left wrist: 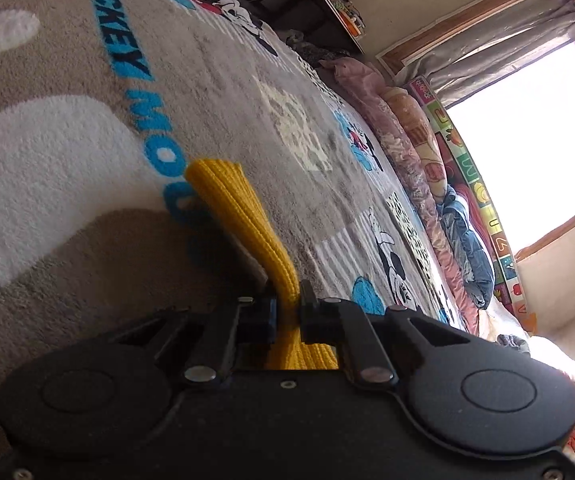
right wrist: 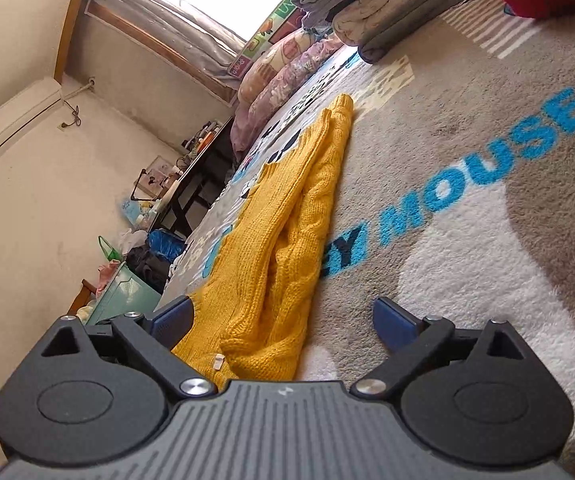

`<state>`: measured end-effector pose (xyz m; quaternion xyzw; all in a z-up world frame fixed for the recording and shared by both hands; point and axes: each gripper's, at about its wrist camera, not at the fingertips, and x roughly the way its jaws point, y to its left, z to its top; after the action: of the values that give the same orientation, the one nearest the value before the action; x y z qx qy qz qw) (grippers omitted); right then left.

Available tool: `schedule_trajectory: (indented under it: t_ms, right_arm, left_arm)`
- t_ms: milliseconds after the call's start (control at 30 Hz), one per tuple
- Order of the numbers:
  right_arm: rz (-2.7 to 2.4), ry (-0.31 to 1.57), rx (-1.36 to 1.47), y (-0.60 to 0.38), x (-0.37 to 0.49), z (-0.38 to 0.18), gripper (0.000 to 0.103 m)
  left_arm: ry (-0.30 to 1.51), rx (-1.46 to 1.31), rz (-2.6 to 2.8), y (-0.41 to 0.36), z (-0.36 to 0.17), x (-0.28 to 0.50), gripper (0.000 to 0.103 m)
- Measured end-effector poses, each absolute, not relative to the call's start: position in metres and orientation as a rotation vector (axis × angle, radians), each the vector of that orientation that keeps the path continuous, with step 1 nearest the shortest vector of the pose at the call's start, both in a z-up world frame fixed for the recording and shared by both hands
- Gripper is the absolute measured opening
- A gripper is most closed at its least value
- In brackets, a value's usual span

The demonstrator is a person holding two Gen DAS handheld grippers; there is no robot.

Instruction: Fold clothes

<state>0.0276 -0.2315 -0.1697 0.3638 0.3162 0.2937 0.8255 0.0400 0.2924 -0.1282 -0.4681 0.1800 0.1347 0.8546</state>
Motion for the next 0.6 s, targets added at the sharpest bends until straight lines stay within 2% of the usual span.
schedule_trajectory:
  t_ms: [33, 167, 600]
  right_arm:
    - [0.639, 0.681, 0.75, -0.229, 0.028, -0.169, 0.103]
    - [0.652, 0.705, 0.672, -0.223, 0.027, -0.164, 0.103]
    - [0.666, 0.666, 0.845, -0.238, 0.023, -0.164, 0.099]
  left_arm:
    - [0.364, -0.959, 0.255, 0.284, -0.122, 0.042, 0.008]
    - [0.334, -0.809, 0.127, 0.238, -0.097, 0.051, 0.007]
    - [0.406, -0.351, -0.175, 0.076, -0.08, 0.07, 0.007]
